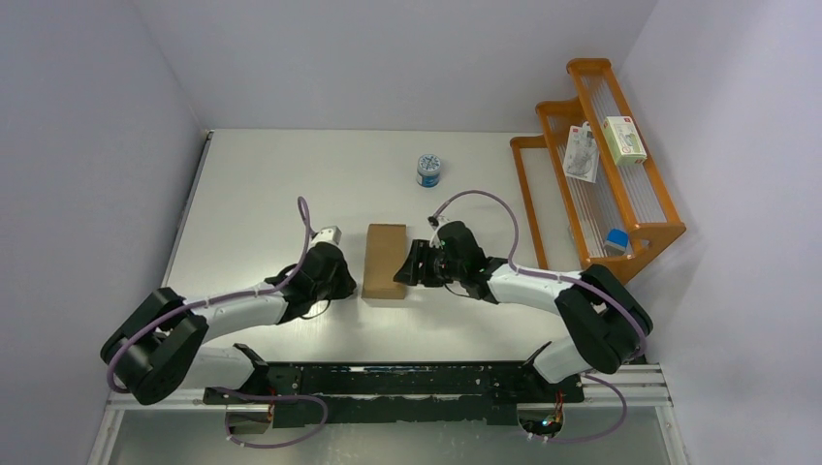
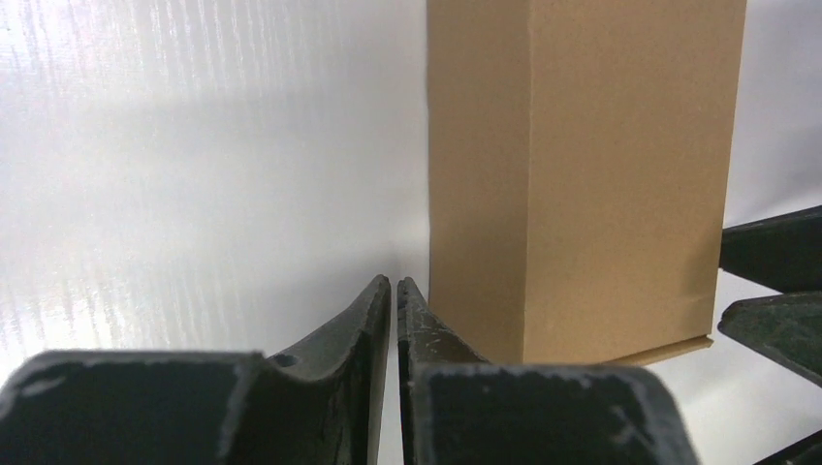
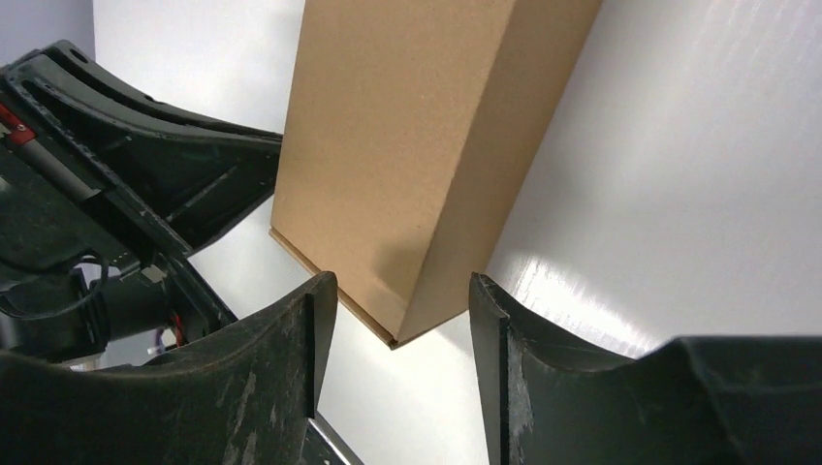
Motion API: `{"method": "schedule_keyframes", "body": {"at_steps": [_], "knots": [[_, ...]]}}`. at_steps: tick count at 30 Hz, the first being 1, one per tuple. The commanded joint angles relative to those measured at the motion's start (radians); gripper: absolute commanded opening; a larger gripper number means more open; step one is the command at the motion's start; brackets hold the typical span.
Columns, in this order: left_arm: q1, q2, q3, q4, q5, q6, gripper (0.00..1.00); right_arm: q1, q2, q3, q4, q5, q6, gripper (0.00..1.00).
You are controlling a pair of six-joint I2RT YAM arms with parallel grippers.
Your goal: Fold the paper box
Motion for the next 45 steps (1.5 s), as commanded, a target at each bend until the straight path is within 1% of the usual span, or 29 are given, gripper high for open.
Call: {"method": "schedule_keyframes", "body": {"at_steps": [1, 5, 8, 10, 16, 19, 24, 26, 29, 32, 34, 37, 39, 42, 45], "knots": [[0.004, -0.058, 0.008, -0.076, -0.007, 0.047, 0.14, -0.007, -0.057, -0.008, -0.036, -0.003, -0.033, 0.57], [0.004, -0.050, -0.016, -0.036, 0.065, 0.048, 0.14, -0.008, -0.062, -0.018, -0.024, -0.033, -0.035, 0.57], [0.004, 0.007, -0.018, 0.026, 0.112, 0.041, 0.14, -0.007, -0.039, -0.025, 0.010, -0.075, -0.021, 0.57], [0.002, 0.043, -0.005, 0.039, 0.134, 0.041, 0.13, -0.007, -0.023, -0.032, 0.030, -0.085, -0.009, 0.57], [-0.005, 0.071, -0.002, 0.039, 0.153, 0.016, 0.13, -0.003, 0.023, -0.058, 0.112, -0.120, 0.041, 0.55], [-0.016, 0.074, -0.009, 0.036, 0.163, -0.011, 0.13, 0.015, 0.037, -0.070, 0.137, -0.111, 0.071, 0.54], [-0.056, 0.087, -0.022, 0.051, 0.170, -0.091, 0.13, 0.065, 0.030, -0.096, 0.159, -0.051, 0.127, 0.52], [-0.082, 0.086, -0.026, 0.065, 0.167, -0.123, 0.13, 0.082, 0.024, -0.107, 0.175, -0.028, 0.142, 0.47], [-0.099, 0.069, -0.035, 0.082, 0.164, -0.170, 0.13, 0.090, 0.037, -0.114, 0.207, -0.023, 0.161, 0.43], [-0.108, 0.041, -0.044, 0.113, 0.163, -0.217, 0.13, 0.093, 0.056, -0.103, 0.235, -0.034, 0.164, 0.42], [-0.108, 0.014, -0.055, 0.155, 0.167, -0.265, 0.13, 0.096, 0.067, -0.099, 0.262, -0.045, 0.175, 0.42], [-0.112, -0.040, -0.102, 0.268, 0.178, -0.357, 0.13, 0.099, 0.081, -0.115, 0.351, -0.073, 0.225, 0.42], [-0.118, -0.067, -0.110, 0.301, 0.165, -0.396, 0.13, 0.104, 0.089, -0.112, 0.384, -0.080, 0.249, 0.41], [-0.128, -0.088, -0.116, 0.330, 0.132, -0.441, 0.12, 0.131, 0.097, -0.086, 0.386, -0.063, 0.255, 0.41], [-0.136, -0.097, -0.138, 0.404, 0.116, -0.492, 0.12, 0.169, 0.118, -0.051, 0.384, -0.059, 0.251, 0.41]]}}
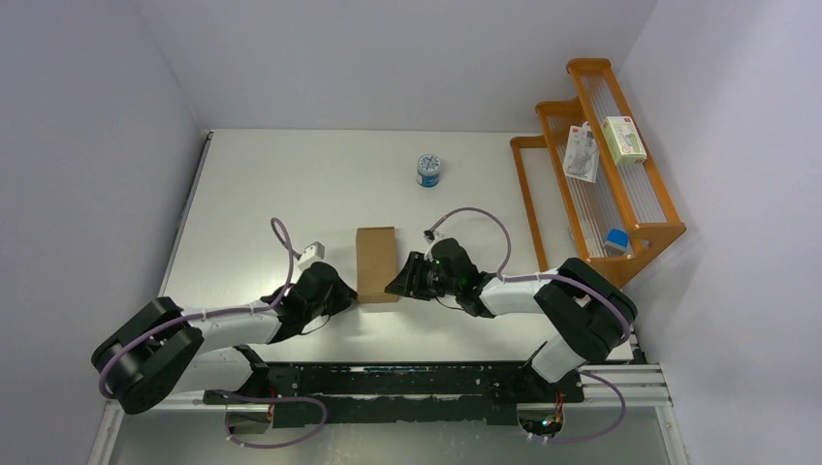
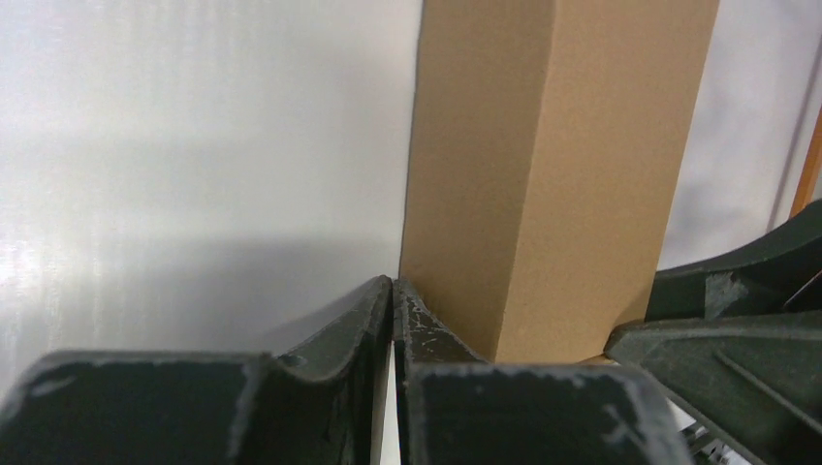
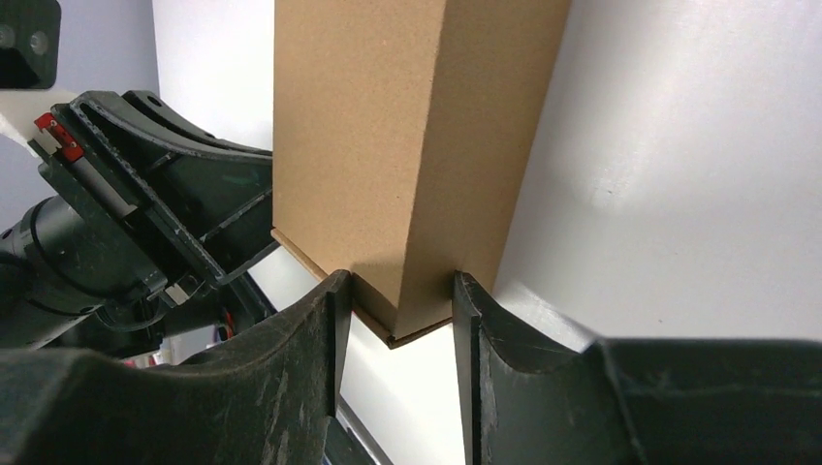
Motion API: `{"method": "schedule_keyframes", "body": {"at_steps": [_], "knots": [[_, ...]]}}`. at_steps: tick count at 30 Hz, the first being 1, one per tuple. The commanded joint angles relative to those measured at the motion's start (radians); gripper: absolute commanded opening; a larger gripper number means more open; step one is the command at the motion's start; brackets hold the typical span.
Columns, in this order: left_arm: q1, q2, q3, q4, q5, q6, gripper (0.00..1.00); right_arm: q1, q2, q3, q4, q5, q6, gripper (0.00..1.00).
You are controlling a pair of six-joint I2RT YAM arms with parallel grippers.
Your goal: Fold the paper box
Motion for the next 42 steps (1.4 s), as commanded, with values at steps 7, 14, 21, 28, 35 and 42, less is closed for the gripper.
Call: {"method": "schedule_keyframes", "body": {"at_steps": [7, 14, 21, 28, 35, 42], "knots": [[-0.063, -0.066, -0.021, 0.398, 0.047, -0.256, 0.10, 0.132, 0.089, 0.074, 0.164, -0.062, 0.081, 0.40], [-0.075, -0.005, 0.022, 0.571, 0.172, -0.249, 0.10, 0.120, 0.131, 0.091, 0.199, -0.101, 0.092, 0.40], [-0.126, 0.019, -0.052, 0.728, 0.187, -0.312, 0.10, 0.076, 0.135, 0.091, 0.195, -0.084, 0.085, 0.40], [-0.130, -0.048, -0.071, 0.503, 0.141, -0.225, 0.11, 0.041, 0.090, 0.059, 0.123, -0.070, 0.049, 0.42], [-0.123, -0.181, -0.104, 0.155, 0.041, -0.145, 0.15, -0.036, -0.051, 0.060, -0.100, 0.018, -0.099, 0.52], [-0.044, -0.317, -0.062, -0.105, -0.050, -0.021, 0.18, -0.124, -0.112, 0.156, -0.260, 0.011, -0.227, 0.61]]}}
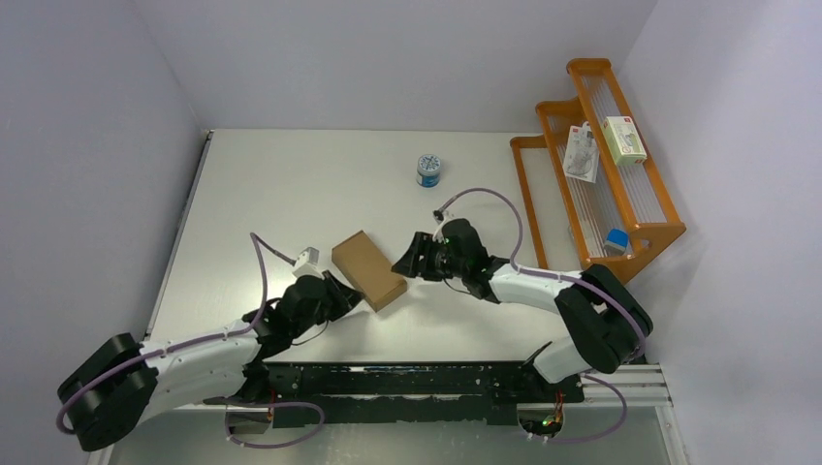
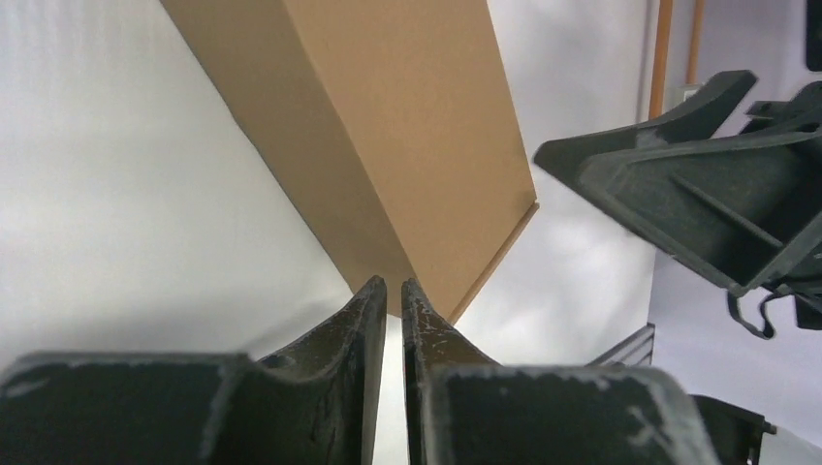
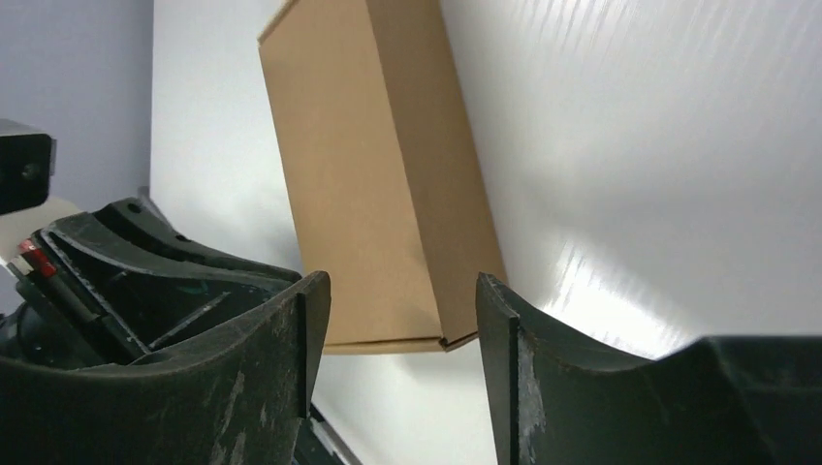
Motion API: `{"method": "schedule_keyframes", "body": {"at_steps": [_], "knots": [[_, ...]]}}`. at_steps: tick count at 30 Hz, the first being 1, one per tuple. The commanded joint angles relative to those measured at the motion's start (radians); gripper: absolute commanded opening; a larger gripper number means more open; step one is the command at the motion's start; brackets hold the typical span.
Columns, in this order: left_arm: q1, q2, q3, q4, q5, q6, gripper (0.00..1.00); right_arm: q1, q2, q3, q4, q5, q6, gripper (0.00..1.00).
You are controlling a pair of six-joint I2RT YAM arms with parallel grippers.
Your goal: Fold the paper box
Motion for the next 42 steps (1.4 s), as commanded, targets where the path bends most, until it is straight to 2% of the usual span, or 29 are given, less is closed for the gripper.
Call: {"method": "schedule_keyframes", "body": {"at_steps": [1, 6, 11, 15, 22, 28, 32, 38, 42], "knots": [[0.067, -0.069, 0.058, -0.169, -0.017, 0.114, 0.18, -0.044, -0.037, 0.097, -0.126, 0.002, -0.134, 0.61], [0.214, -0.067, 0.102, -0.252, -0.020, 0.234, 0.15, -0.085, 0.023, 0.177, -0.136, -0.049, -0.200, 0.62], [0.375, 0.063, 0.123, -0.168, 0.035, 0.323, 0.12, -0.094, 0.190, 0.310, -0.096, -0.115, -0.231, 0.61], [0.449, 0.206, 0.172, -0.090, 0.080, 0.368, 0.07, -0.092, 0.309, 0.382, -0.037, -0.144, -0.209, 0.60], [0.485, 0.439, 0.236, 0.063, 0.153, 0.405, 0.05, -0.084, 0.490, 0.469, 0.058, -0.227, -0.155, 0.59], [0.510, 0.573, 0.277, 0.114, 0.197, 0.412, 0.05, -0.082, 0.591, 0.494, 0.146, -0.306, -0.098, 0.58], [0.511, 0.629, 0.273, 0.175, 0.235, 0.445, 0.05, -0.081, 0.619, 0.498, 0.178, -0.345, -0.090, 0.57], [0.509, 0.678, 0.236, 0.363, 0.452, 0.426, 0.05, -0.080, 0.644, 0.483, 0.231, -0.429, -0.061, 0.55], [0.509, 0.609, 0.186, 0.362, 0.449, 0.421, 0.05, -0.101, 0.587, 0.444, 0.194, -0.384, -0.088, 0.55]]}}
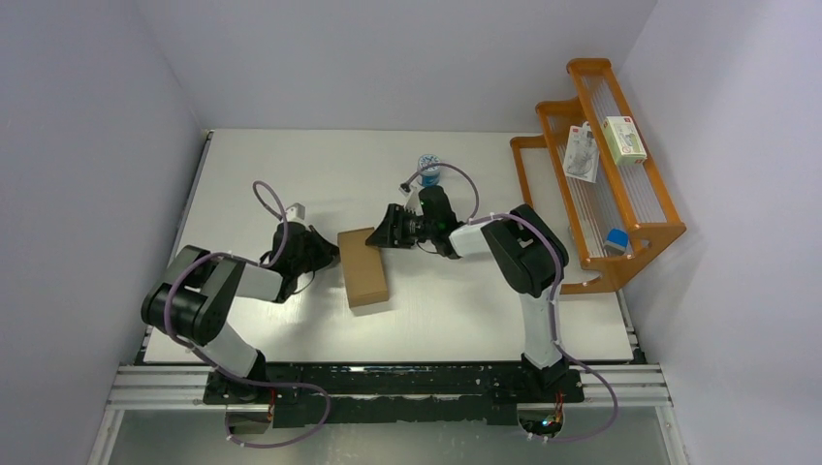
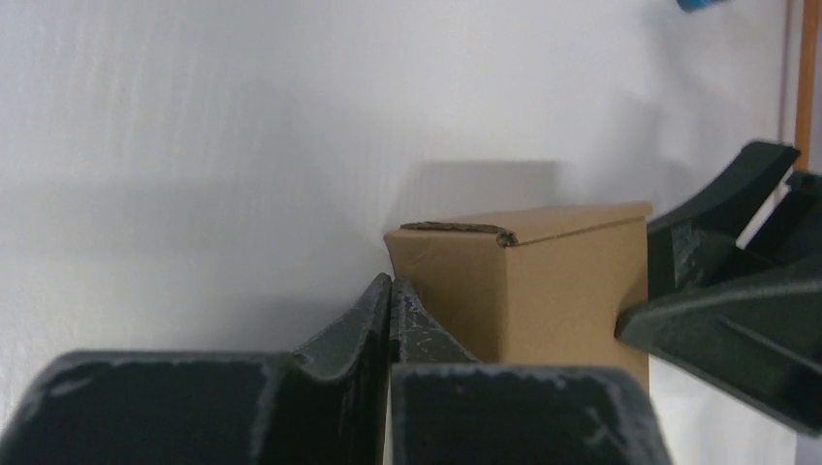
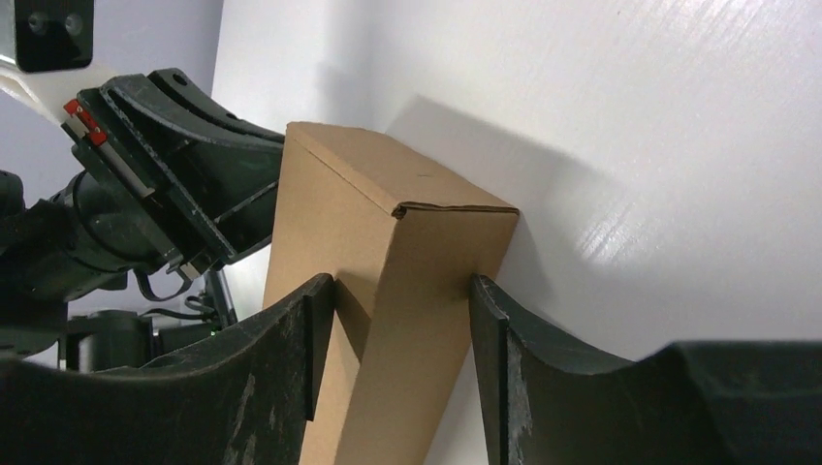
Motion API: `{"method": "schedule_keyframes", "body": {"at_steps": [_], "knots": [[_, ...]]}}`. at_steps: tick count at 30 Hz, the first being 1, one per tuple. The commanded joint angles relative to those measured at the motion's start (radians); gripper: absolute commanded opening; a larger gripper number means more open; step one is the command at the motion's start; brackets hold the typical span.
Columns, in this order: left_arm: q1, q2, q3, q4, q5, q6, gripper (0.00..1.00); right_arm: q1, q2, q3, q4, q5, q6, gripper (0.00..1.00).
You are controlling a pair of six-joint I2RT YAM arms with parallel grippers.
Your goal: Fold the paper box
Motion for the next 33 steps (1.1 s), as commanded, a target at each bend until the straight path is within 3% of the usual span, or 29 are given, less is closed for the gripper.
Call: {"method": "schedule_keyframes", "body": {"at_steps": [1, 6, 13, 27, 33], "knots": [[-0.028, -0.058, -0.065, -0.047, 0.149, 0.004, 0.05, -0.001, -0.037, -0.035, -0.047, -0.002, -0.035, 0.55], [-0.020, -0.142, -0.061, -0.192, 0.010, 0.029, 0.05, -0.036, -0.067, -0.024, -0.119, 0.053, -0.092, 0.56], [0.012, -0.103, 0.025, -0.311, -0.098, 0.051, 0.05, -0.053, -0.060, 0.020, -0.139, 0.079, -0.110, 0.56], [0.018, 0.166, 0.244, -0.228, -0.054, 0.077, 0.05, -0.058, 0.001, 0.087, -0.091, 0.036, -0.061, 0.57], [0.018, 0.232, 0.258, -0.193, 0.006, 0.042, 0.05, -0.055, 0.016, 0.084, -0.076, 0.018, -0.044, 0.57]]}}
